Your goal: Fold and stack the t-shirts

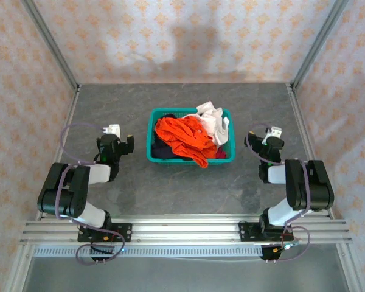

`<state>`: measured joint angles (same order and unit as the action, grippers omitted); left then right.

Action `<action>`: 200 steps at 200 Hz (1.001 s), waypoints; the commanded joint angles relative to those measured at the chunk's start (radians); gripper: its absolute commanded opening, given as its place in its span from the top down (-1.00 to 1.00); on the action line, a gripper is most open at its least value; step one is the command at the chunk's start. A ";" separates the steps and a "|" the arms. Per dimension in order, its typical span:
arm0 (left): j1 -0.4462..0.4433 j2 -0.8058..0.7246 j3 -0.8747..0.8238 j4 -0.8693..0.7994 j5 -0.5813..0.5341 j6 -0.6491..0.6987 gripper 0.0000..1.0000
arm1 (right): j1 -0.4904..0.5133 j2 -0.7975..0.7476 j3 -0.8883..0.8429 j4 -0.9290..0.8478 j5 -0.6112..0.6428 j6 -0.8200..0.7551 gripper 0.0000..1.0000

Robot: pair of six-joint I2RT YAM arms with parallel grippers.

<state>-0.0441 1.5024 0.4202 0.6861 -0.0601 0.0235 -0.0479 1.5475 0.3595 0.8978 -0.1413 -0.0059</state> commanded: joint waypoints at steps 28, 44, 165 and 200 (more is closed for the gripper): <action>0.003 -0.008 0.019 0.034 -0.018 -0.011 -1.00 | 0.005 -0.007 0.015 0.006 0.012 -0.017 -0.99; 0.003 -0.008 0.018 0.034 -0.018 -0.010 -1.00 | 0.005 -0.006 0.015 0.006 0.011 -0.018 -0.99; -0.027 -0.129 0.005 -0.035 -0.022 0.026 -1.00 | 0.006 -0.068 -0.037 0.050 0.088 0.012 -0.99; -0.081 -0.285 0.052 -0.207 -0.056 0.076 -1.00 | 0.005 -0.215 -0.036 -0.066 0.073 0.001 -0.99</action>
<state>-0.0933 1.3064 0.4252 0.6048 -0.0719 0.0456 -0.0463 1.4384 0.3260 0.8780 -0.0921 -0.0082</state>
